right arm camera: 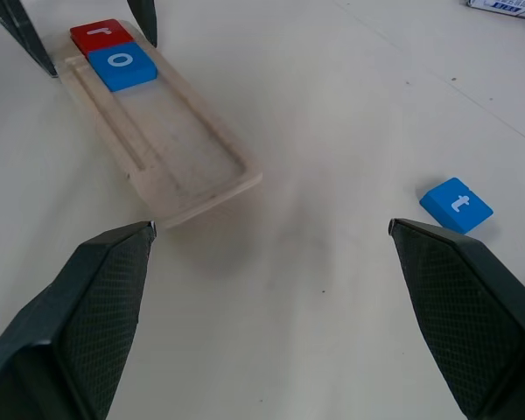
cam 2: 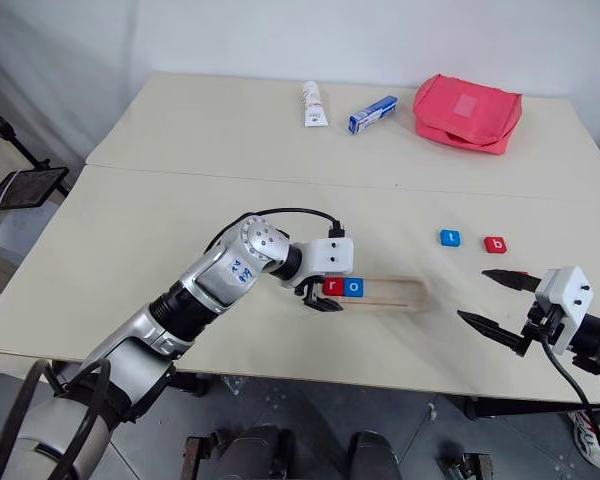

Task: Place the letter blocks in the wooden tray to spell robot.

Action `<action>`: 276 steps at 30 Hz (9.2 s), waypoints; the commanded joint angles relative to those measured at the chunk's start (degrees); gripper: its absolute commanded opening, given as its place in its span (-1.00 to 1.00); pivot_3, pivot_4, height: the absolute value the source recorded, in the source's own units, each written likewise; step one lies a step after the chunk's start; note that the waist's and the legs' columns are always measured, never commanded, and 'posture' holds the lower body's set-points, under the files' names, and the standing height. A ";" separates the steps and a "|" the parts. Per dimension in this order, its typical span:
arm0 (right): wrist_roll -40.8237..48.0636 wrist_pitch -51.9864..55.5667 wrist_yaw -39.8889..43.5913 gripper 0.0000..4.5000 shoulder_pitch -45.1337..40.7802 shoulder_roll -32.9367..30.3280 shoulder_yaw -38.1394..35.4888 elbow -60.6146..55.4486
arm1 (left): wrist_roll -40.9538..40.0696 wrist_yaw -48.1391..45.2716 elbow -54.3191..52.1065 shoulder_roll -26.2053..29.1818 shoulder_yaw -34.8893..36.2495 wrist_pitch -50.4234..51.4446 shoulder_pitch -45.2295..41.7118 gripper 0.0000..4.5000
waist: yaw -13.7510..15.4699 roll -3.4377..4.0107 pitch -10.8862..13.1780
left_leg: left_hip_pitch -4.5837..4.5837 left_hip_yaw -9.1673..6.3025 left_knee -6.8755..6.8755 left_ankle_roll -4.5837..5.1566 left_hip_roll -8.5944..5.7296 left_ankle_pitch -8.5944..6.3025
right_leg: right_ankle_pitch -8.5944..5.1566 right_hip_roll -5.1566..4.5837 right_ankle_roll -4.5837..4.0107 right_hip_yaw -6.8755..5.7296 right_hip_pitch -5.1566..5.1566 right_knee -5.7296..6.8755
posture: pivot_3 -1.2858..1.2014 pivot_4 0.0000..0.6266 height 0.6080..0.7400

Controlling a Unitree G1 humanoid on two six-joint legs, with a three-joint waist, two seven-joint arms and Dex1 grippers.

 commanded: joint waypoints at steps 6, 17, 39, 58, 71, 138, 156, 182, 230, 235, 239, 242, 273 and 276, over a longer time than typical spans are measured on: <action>0.87 0.24 -0.09 1.00 -1.96 -0.58 -0.61 0.06 | -0.35 0.88 -4.26 0.15 1.68 0.59 1.01 0.97 | 0.01 0.00 0.00 | 0.00 0.00 0.00 0.00 0.00 0.00 | 0.00 0.00 0.00 0.00 0.00 0.00 | 0.03 -0.52 1.00; 1.92 6.91 -9.65 1.00 2.78 1.05 -5.03 -5.35 | -16.30 -1.99 -5.89 7.08 24.15 -14.36 9.42 0.97 | -0.05 0.01 -0.01 | 0.03 -0.02 0.00 -0.01 0.02 0.00 | 0.00 -0.03 0.00 0.00 -0.01 0.03 | 0.03 -0.52 1.00; 6.70 33.28 -42.43 1.00 19.10 12.61 -18.12 -35.50 | -33.88 -24.30 15.63 7.86 37.65 -48.04 22.81 0.97 | -0.03 0.10 -0.06 | 0.21 0.03 0.01 -0.03 -0.02 -0.02 | 0.00 -0.03 0.00 0.06 0.03 0.25 | 0.03 -0.52 1.00; 6.43 38.37 -41.69 1.00 15.00 7.93 -17.57 -30.80 | -32.57 -27.27 21.04 6.20 35.34 -54.77 21.98 0.97 | -0.20 0.10 -0.06 | 0.21 0.06 -0.01 0.02 -0.02 -0.05 | 0.00 -0.04 0.00 0.06 0.00 0.26 | 0.03 -0.52 1.00; 6.36 41.29 -41.46 1.00 12.99 6.85 -17.00 -30.93 | -32.98 -26.18 16.82 6.48 34.86 -53.70 24.37 0.97 | -0.20 0.10 -0.06 | 0.21 0.05 -0.01 0.03 -0.03 -0.05 | 0.00 -0.05 0.00 0.06 0.01 0.25 | 0.03 -0.52 1.00; -1.30 55.68 -67.13 -0.35 1.60 29.74 -3.81 -47.92 | -34.14 -26.50 18.02 7.65 35.94 -53.83 24.12 1.00 | -1.43 0.14 -0.07 | 0.12 -0.04 -0.12 0.06 -0.13 -0.05 | 0.00 -0.17 0.00 -0.09 -0.11 0.31 | 0.03 -0.52 1.00; -2.81 54.38 -66.63 0.24 2.12 31.06 -0.59 -44.26 | -35.00 -24.29 11.66 7.11 36.18 -51.44 27.94 1.00 | -1.62 0.14 -0.07 | 0.17 0.00 -0.16 0.04 -0.08 -0.06 | 0.01 -0.09 -0.01 0.07 -0.12 0.31 | 0.03 -0.52 1.00; -8.33 24.69 -7.46 0.99 -6.76 -13.72 15.13 -11.22 | -34.73 -22.81 7.62 7.72 36.62 -51.40 32.36 1.00 | -1.61 0.09 -0.02 | 0.20 0.08 -0.12 0.07 0.01 -0.07 | 0.01 -0.05 0.00 0.01 0.04 0.02 | 0.03 -0.52 1.00; -18.35 33.63 4.52 -0.35 -33.75 -5.72 31.47 -9.81 | -36.18 -25.26 11.12 8.79 37.27 -52.23 29.47 1.00 | -1.24 0.09 -0.02 | 0.09 -0.06 0.04 0.04 -0.08 -0.10 | 0.01 -0.31 0.01 -0.48 0.01 0.13 | 0.03 -0.52 1.00; -20.31 37.82 2.06 -0.35 -35.03 -2.38 37.13 -14.85 | -34.82 -24.75 12.01 9.11 36.63 -52.32 29.28 1.00 | -1.46 0.08 -0.02 | 0.08 -0.07 0.04 0.09 -0.11 -0.12 | 0.01 -0.34 0.01 -0.53 -0.01 0.17 | 0.03 -0.52 1.00; -21.20 39.14 1.12 -0.35 -37.05 -0.82 39.54 -14.91 | -34.77 -24.34 11.55 8.80 36.23 -52.22 29.19 1.00 | -1.64 0.08 -0.02 | 0.07 -0.05 0.03 0.09 -0.11 -0.12 | 0.01 -0.35 0.01 -0.57 -0.05 0.19 | 0.03 -0.52 1.00; -21.71 39.34 0.93 -0.35 -38.70 0.20 41.02 -14.30 | -34.75 -24.11 11.52 8.83 36.27 -52.34 29.17 1.00 | -1.63 0.08 -0.02 | 0.07 -0.06 0.04 0.09 -0.10 -0.12 | 0.01 -0.35 0.01 -0.58 -0.06 0.22 | 0.03 -0.52 1.00; -23.09 39.46 3.41 0.98 -40.79 0.85 43.27 -14.99 | -34.59 -21.79 10.80 7.96 36.13 -53.63 30.30 1.00 | -1.67 0.08 -0.02 | 0.07 -0.07 0.03 0.08 -0.11 -0.12 | 0.01 -0.35 0.01 -0.61 -0.07 0.25 | 0.03 -0.52 1.00; -22.95 39.60 3.42 0.98 -40.52 0.65 42.97 -15.21 | -34.54 -21.88 11.24 7.82 36.09 -53.80 29.98 1.00 | -1.64 0.08 -0.02 | 0.07 -0.07 0.03 0.08 -0.11 -0.12 | 0.01 -0.35 0.01 -0.61 -0.07 0.25 | 0.03 -0.52 1.00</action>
